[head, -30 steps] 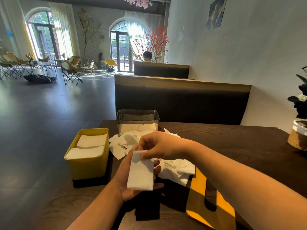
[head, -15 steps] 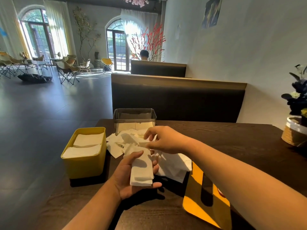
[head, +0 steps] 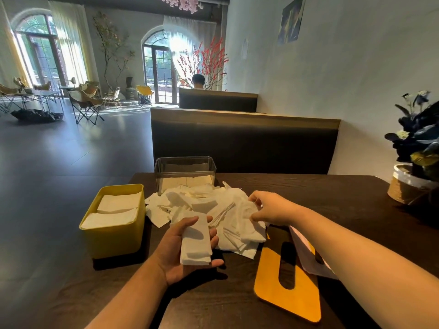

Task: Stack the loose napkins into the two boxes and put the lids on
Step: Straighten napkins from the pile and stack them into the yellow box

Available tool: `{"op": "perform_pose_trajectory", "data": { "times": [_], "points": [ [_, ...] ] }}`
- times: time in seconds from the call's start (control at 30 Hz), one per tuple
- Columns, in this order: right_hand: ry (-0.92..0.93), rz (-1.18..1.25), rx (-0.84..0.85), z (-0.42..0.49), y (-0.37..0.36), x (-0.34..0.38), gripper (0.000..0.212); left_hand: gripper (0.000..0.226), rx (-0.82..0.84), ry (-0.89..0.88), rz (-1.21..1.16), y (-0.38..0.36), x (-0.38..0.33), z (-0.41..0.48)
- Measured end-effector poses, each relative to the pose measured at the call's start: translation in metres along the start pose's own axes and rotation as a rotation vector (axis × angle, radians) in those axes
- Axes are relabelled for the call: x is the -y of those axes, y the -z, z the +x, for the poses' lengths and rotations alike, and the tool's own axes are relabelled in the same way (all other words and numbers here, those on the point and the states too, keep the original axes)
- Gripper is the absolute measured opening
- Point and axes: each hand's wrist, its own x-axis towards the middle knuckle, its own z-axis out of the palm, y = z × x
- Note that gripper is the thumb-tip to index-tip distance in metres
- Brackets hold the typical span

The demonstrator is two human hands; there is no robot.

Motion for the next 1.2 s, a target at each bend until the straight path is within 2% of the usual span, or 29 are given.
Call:
{"op": "perform_pose_trajectory", "data": {
  "times": [0.1, 0.27, 0.4, 0.53, 0.73, 0.9, 1.07, 1.2],
  "points": [
    [-0.005, -0.017, -0.015, 0.0, -0.003, 0.002, 0.044, 0.056, -0.007, -0.003, 0.0, 0.001, 0.0, 0.0],
    [0.036, -0.08, -0.037, -0.003, 0.002, 0.002, 0.026, 0.055, -0.009, 0.003, 0.005, 0.002, 0.0, 0.001],
    [0.071, -0.07, -0.061, -0.006, 0.005, 0.002, 0.024, 0.055, -0.006, 0.006, 0.015, 0.001, 0.0, 0.002],
    [0.076, -0.012, -0.047, -0.007, 0.001, 0.001, 0.032, 0.057, -0.001, 0.006, 0.013, 0.0, -0.001, 0.001],
    [0.054, 0.088, 0.019, -0.005, -0.001, 0.004, 0.057, 0.055, -0.014, 0.002, 0.025, -0.002, 0.0, 0.0],
    [0.1, 0.039, 0.019, -0.008, -0.002, 0.007, 0.023, 0.055, -0.013, -0.012, 0.026, 0.0, 0.0, 0.001],
    [0.118, 0.108, -0.082, -0.012, 0.009, 0.009, 0.014, 0.052, -0.036, -0.029, 0.026, 0.002, -0.001, 0.003],
    [0.175, 0.241, -0.08, -0.02, 0.028, 0.016, 0.012, 0.048, -0.06, -0.06, 0.017, 0.001, -0.001, 0.002]
  ]
}}
